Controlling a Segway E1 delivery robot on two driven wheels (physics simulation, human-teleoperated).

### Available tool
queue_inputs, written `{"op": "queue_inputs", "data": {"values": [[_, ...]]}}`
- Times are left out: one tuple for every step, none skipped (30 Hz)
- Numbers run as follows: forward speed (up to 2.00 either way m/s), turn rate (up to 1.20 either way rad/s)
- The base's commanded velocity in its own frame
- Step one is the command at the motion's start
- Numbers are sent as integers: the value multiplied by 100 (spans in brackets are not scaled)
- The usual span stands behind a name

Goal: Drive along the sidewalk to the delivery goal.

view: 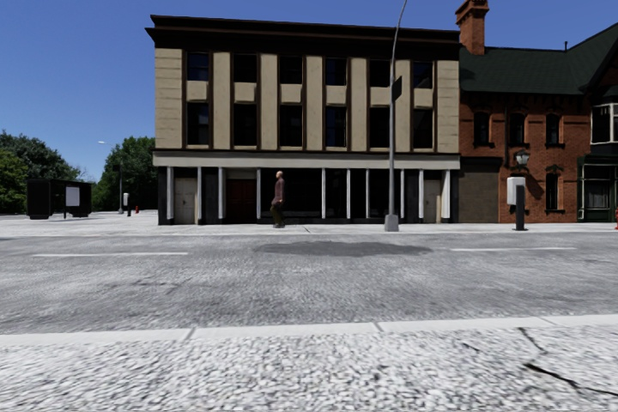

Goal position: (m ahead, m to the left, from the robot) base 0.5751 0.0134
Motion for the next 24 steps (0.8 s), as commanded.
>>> {"op": "queue_inputs", "data": {"values": [[157, 0], [157, 0], [157, 0], [157, 0], [157, 0], [157, 0], [157, 0], [157, 0], [157, 0], [153, 0], [153, 0], [142, 0], [124, 0], [80, 0], [0, 0], [0, 0], [0, 0], [0, 0], [0, 0], [0, 0], [0, 0], [0, 0], [0, 0], [0, 0]]}}
